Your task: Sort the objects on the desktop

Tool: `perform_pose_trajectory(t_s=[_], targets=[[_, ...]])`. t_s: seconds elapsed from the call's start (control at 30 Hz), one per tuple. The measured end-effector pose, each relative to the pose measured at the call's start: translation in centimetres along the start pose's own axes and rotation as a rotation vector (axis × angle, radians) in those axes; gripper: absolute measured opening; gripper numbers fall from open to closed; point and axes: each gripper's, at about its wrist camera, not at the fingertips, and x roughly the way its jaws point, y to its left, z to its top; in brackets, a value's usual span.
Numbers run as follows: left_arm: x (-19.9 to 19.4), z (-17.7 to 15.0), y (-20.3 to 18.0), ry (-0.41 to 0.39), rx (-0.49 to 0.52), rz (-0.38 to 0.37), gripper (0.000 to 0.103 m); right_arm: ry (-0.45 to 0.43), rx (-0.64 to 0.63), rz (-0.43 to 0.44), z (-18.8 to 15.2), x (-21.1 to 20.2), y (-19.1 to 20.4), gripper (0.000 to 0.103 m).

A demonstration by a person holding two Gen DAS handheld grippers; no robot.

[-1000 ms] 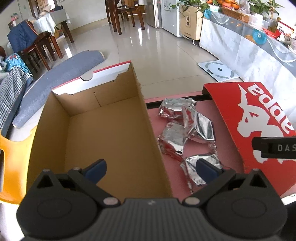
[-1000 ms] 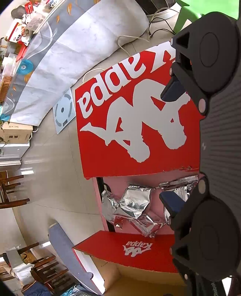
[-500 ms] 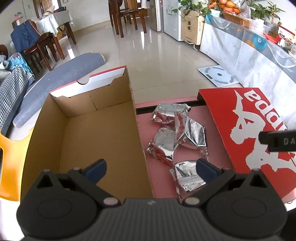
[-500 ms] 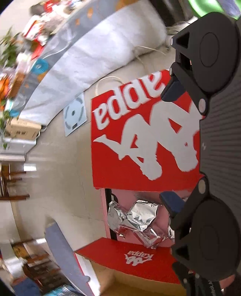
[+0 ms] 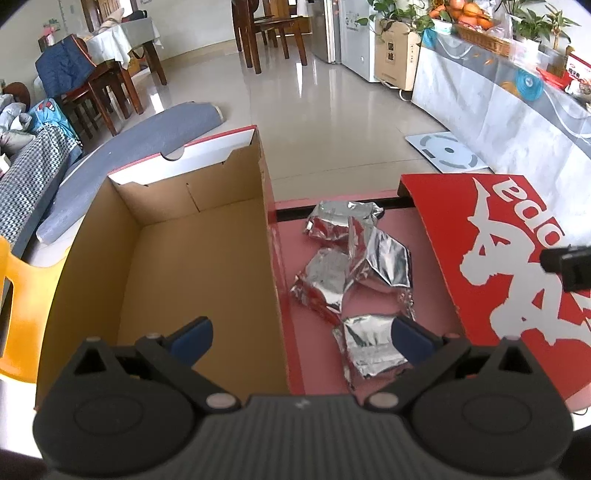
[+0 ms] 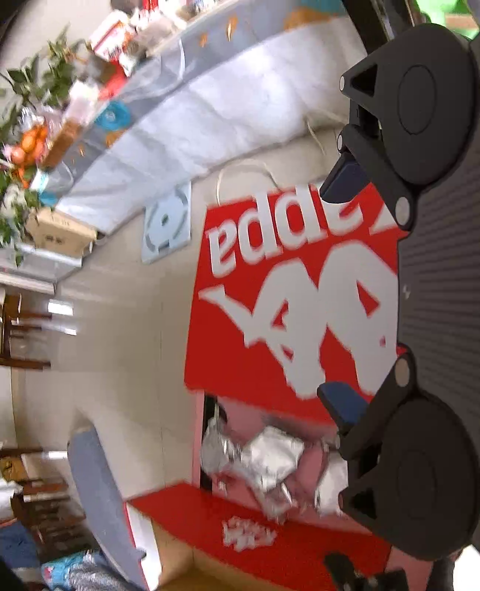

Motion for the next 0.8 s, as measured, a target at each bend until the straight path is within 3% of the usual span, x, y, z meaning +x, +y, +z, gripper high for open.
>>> perform_pose_trajectory(t_s=[0.5,0.8], targets=[[-1.8,-1.9,-3.1,0.021,-0.038,-0.022,0.103,0.026,0.060,-0.001,-1.0,0.3,-2.3,0.103],[-3.7,-4.0,-6.0,0.030,0.013,-0.015,0.103,0.044,0.074,0.012,-2.3,0.2,-3.7,0.103]])
